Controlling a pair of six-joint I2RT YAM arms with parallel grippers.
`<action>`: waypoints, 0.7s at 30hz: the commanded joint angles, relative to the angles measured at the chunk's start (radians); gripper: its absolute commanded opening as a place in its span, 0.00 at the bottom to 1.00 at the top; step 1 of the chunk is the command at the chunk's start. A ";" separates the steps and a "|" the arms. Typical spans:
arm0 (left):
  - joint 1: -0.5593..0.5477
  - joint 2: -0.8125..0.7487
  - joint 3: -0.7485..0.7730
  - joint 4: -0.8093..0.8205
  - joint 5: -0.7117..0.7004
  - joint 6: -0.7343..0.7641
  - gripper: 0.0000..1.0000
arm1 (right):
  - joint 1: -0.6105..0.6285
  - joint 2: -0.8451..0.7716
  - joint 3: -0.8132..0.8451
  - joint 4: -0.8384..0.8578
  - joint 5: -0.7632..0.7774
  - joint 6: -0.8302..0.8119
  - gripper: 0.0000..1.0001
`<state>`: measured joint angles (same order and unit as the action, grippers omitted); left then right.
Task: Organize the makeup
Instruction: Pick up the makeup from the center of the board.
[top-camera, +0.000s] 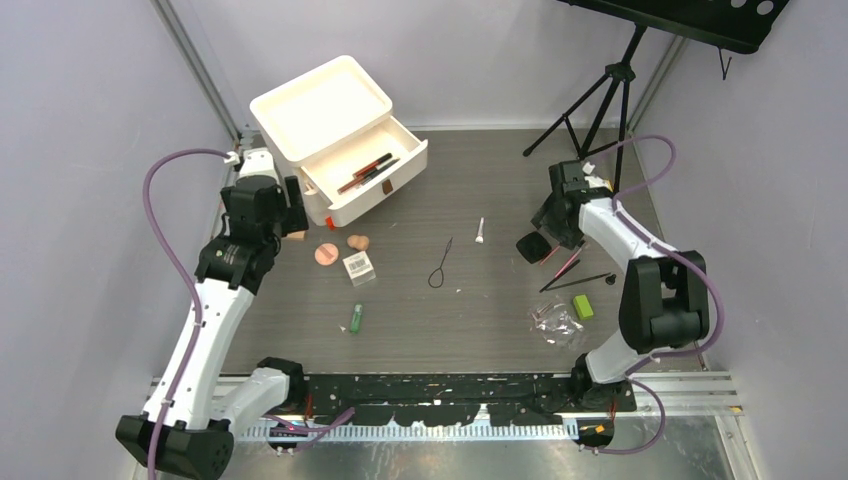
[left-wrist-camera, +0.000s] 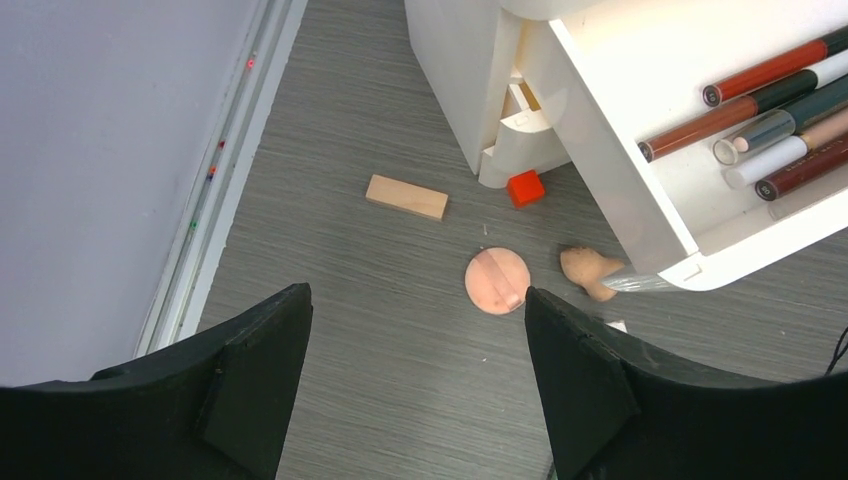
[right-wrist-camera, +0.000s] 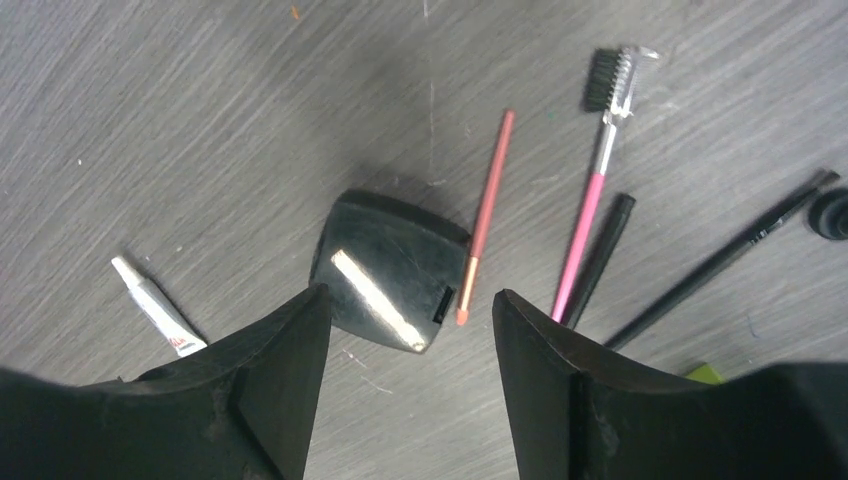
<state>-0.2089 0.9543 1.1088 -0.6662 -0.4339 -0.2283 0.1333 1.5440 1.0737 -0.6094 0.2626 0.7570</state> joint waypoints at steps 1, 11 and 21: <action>0.005 0.014 0.024 -0.003 0.019 -0.005 0.80 | -0.005 0.047 0.119 0.007 -0.001 -0.047 0.66; 0.005 0.024 0.054 -0.037 0.023 -0.031 0.81 | -0.015 0.107 0.246 -0.009 -0.011 -0.074 0.70; -0.050 -0.027 0.153 -0.206 0.105 -0.145 0.79 | -0.023 0.130 0.216 0.017 -0.059 -0.076 0.70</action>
<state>-0.2127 0.9550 1.1900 -0.7944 -0.3794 -0.3161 0.1177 1.6752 1.2858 -0.6098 0.2260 0.7044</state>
